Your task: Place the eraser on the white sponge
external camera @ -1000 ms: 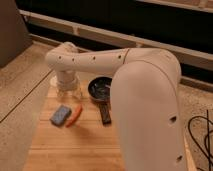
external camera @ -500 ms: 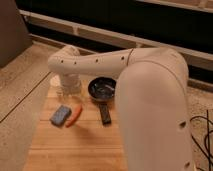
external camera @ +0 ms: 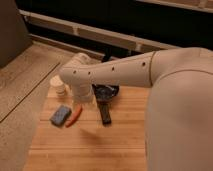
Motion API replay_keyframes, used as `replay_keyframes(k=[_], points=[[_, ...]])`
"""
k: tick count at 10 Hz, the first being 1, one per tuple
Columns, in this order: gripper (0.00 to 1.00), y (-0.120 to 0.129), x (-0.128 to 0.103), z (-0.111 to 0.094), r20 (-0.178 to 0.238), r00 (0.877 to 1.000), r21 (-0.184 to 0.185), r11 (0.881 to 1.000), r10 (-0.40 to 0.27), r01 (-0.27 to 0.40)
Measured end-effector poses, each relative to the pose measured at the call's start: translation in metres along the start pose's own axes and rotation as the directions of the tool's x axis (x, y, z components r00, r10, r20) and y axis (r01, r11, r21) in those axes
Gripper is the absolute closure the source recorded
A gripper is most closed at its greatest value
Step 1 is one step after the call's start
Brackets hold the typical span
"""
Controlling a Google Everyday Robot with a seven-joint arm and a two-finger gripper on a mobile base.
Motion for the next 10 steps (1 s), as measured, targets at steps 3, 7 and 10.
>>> replay_keyframes(k=[3,7,10], points=[[0.35,-0.043,0.021,0.019,-0.031,0.992,-0.01,0.992,0.123,-0.123],[0.35,-0.104,0.003,0.032,-0.028,0.988,0.035,0.988,0.153,-0.152],[0.35,-0.119,-0.023,0.035,0.003,0.999,0.026,0.998,0.054,-0.054]])
